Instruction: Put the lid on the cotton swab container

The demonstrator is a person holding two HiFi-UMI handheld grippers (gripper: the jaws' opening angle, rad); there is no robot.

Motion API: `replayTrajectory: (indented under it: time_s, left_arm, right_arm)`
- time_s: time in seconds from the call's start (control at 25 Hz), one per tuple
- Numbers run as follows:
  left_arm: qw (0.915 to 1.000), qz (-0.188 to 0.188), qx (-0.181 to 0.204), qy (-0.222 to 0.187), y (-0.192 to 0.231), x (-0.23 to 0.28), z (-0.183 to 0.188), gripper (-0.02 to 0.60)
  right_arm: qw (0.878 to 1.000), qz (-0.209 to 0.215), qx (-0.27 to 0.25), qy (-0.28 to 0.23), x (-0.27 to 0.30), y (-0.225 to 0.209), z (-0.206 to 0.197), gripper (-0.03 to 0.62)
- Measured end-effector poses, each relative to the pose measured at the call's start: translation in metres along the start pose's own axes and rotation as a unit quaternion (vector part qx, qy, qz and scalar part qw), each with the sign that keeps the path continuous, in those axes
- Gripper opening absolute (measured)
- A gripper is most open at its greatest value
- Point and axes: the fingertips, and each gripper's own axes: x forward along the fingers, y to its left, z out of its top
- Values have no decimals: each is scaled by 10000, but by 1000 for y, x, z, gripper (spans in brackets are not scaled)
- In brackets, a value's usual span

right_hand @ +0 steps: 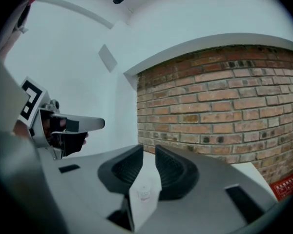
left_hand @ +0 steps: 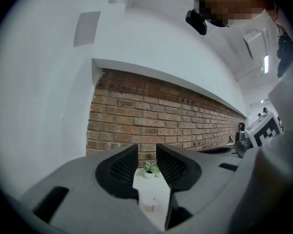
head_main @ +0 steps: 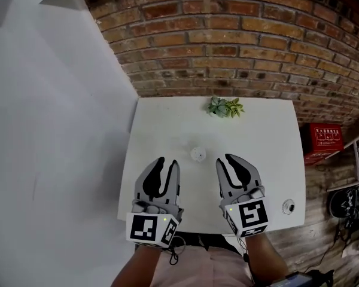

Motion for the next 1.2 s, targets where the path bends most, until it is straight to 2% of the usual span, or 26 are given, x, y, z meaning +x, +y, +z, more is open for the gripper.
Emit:
replayTrajectory:
  time_s: [0.2,0.4,0.64,0.8,1.04,1.2]
  left_arm:
    - [9985,-36,-433,328,21,24,-37,140]
    - [9932,-229,-841,775,34,48,-86,206]
    - [9822,-469,-1247,1321,42,64,-154,278]
    - [9730,-579,-1556,1603,46,68,-190,313]
    - [9673,-773,-1716,1699,45,71,-210,339]
    - [9653,-1062,-1752,1621,37,80,-211,361]
  right_arm:
    - [9981,433,57,442,32,9,-33,150]
    - [9924,682,24,1019,62,19,-75,198]
    - [9829,679,154,1702,92,22,-144,216]
    - [9811,755,351,1745,103,24,-161,236]
    - [9763,974,353,1901,103,30,-178,247]
    - [9736,1049,249,2010,104,35,-188,247]
